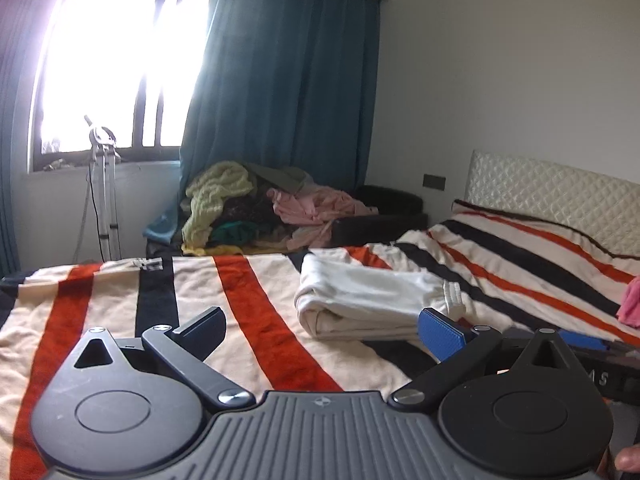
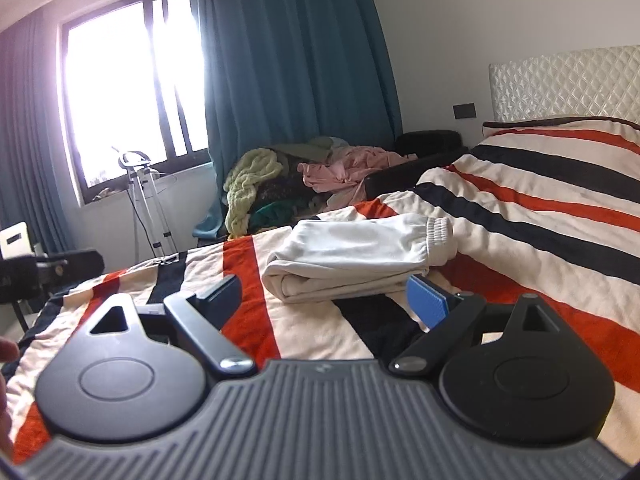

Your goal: Fold clothes

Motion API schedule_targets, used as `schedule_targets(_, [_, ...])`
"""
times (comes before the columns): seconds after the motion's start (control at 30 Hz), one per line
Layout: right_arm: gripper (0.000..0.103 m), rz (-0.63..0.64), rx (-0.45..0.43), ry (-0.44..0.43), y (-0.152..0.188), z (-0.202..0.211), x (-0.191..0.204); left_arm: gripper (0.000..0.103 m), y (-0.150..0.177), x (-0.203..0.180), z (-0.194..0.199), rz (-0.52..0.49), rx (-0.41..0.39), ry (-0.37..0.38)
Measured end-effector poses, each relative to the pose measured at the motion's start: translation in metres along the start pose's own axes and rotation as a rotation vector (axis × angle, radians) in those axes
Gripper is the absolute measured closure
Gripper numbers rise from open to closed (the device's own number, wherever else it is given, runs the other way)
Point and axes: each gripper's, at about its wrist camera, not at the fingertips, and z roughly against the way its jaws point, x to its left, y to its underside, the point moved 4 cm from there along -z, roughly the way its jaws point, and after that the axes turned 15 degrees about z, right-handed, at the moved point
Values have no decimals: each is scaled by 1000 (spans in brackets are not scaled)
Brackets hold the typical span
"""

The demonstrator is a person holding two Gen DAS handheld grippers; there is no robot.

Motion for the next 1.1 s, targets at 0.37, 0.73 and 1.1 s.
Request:
schedule_targets(0.37, [12,69,28,46,14,-26,16,0,14,26,-21,21,2,-36])
schedule_targets(0.73, [12,88,27,57,15,-25,20,0,19,28,-19,15,5,-39])
schedule_targets(1.1, [12,68,45,48,16,-28,16,0,21,28,-12,9,-6,-59])
